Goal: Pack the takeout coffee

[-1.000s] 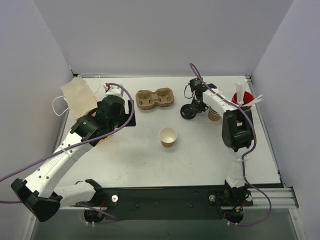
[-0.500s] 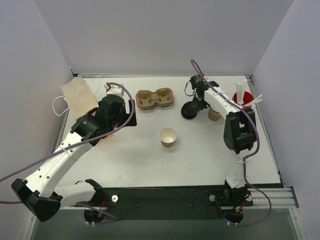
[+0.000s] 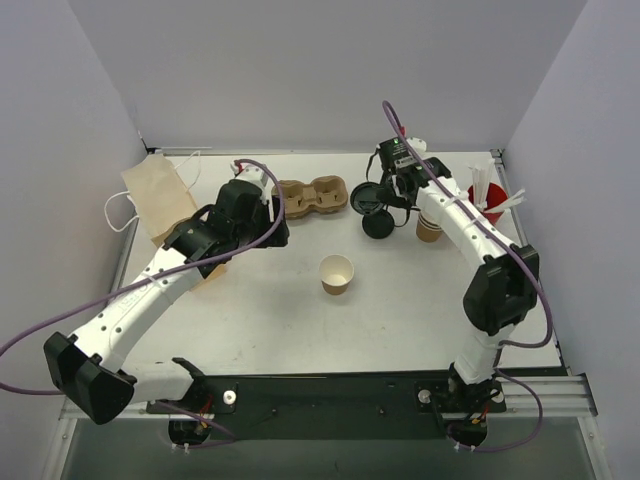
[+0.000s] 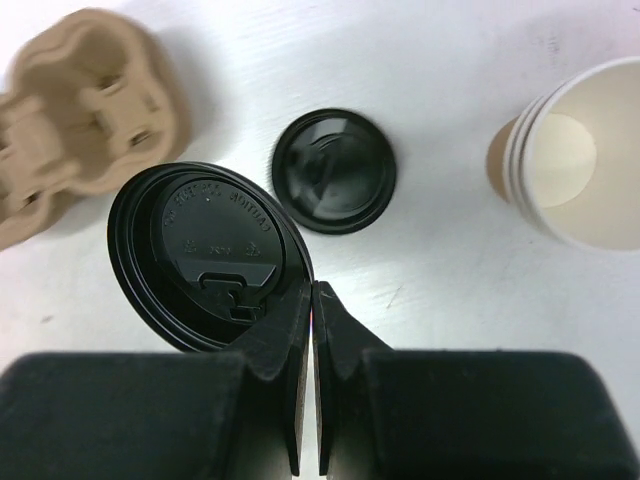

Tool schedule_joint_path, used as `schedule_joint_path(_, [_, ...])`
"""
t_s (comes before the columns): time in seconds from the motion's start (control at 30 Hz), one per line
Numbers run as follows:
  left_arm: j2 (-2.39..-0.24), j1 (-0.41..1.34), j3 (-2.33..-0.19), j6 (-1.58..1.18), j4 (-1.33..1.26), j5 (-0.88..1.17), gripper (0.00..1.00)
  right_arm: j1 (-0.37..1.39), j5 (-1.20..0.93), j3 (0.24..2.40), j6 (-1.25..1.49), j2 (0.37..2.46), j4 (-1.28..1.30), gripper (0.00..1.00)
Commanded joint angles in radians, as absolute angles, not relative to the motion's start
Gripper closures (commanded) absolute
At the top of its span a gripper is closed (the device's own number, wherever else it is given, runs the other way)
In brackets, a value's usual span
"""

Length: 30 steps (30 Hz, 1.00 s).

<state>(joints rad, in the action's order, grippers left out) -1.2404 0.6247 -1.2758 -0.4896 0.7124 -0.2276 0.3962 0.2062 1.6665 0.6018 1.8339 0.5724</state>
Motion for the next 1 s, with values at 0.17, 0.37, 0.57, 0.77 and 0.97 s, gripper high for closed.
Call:
schedule_joint_path(0.17, [-1.322, 0.618, -1.321, -0.544, 0.496, -0.017, 0.26, 0.554, 0.161, 1.594, 0.649, 1.652, 0.611, 1.0])
schedule_joint_path(0.37, [-1.347, 0.623, -1.305, -0.555, 0.456, -0.002, 0.28, 0.614, 0.16, 1.577, 0.664, 1.618, 0.612, 1.0])
schedule_joint_path(0.57, [-1.376, 0.629, -1.289, -0.561, 0.436, -0.003, 0.33, 0.65, 0.147, 1.588, 0.669, 1.621, 0.612, 1.0])
schedule_joint_path(0.77, [-1.41, 0.646, -1.299, -0.554, 0.434, -0.032, 0.37, 0.68, 0.149, 1.598, 0.673, 1.624, 0.612, 1.0])
schedule_joint_path(0.97, [-1.436, 0.649, -1.298, -0.545, 0.425, -0.051, 0.4, 0.699, 0.15, 1.6, 0.675, 1.624, 0.617, 1.0])
